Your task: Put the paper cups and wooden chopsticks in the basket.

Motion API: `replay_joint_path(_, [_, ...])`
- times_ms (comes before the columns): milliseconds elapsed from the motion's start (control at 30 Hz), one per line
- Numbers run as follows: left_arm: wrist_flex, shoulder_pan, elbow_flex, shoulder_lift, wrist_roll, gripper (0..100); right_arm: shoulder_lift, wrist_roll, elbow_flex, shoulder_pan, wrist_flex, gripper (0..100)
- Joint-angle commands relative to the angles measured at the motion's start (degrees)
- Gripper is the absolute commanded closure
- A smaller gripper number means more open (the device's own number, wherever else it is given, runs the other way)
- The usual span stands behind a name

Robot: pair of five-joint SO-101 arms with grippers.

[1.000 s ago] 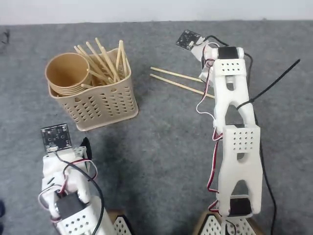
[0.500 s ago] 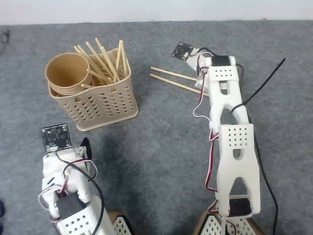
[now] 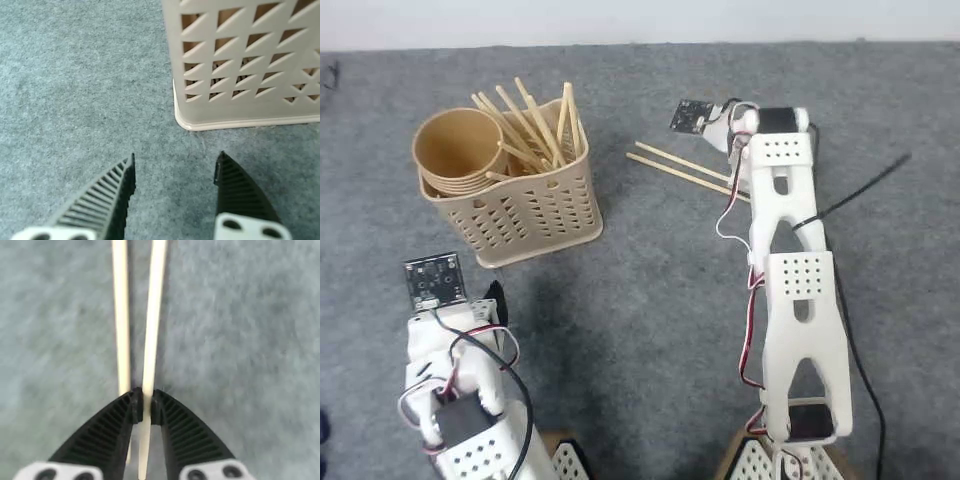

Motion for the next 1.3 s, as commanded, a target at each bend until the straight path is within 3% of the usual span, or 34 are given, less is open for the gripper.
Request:
replay_joint_path(0, [-0.9,0.1,-0.2,-0.6,-0.6,76,-2.5,-1.6,-9.8,0.8,4.6,99.1])
replay_joint_path(267, [-0.9,0.1,-0.2,-0.6,-0.6,76,-14.8,-13.3,-10.0,-2.1,4.5,99.1])
replay_joint_path(500, [-0.9,0.1,-0.2,-0.6,-0.6,76,-30.9,-33.2,-9.9,-10.3,4.6,99.1])
replay_joint_path(733, [-0.7,0.0,-0.2,-0.6,-0.6,76,-43.6,-48.6,-3.7,-19.6,5.3,99.2])
replay_joint_path(967, [-0.7,0.1,-0.2,-0.6,-0.6,76,-56.2,-54.4,22.4,-27.6,4.1,99.2])
replay_joint_path(1267, [-0.7,0.1,-0.2,-0.6,-0.6,76,-56.5,-54.7,26.0,-34.4,-14.6,99.1])
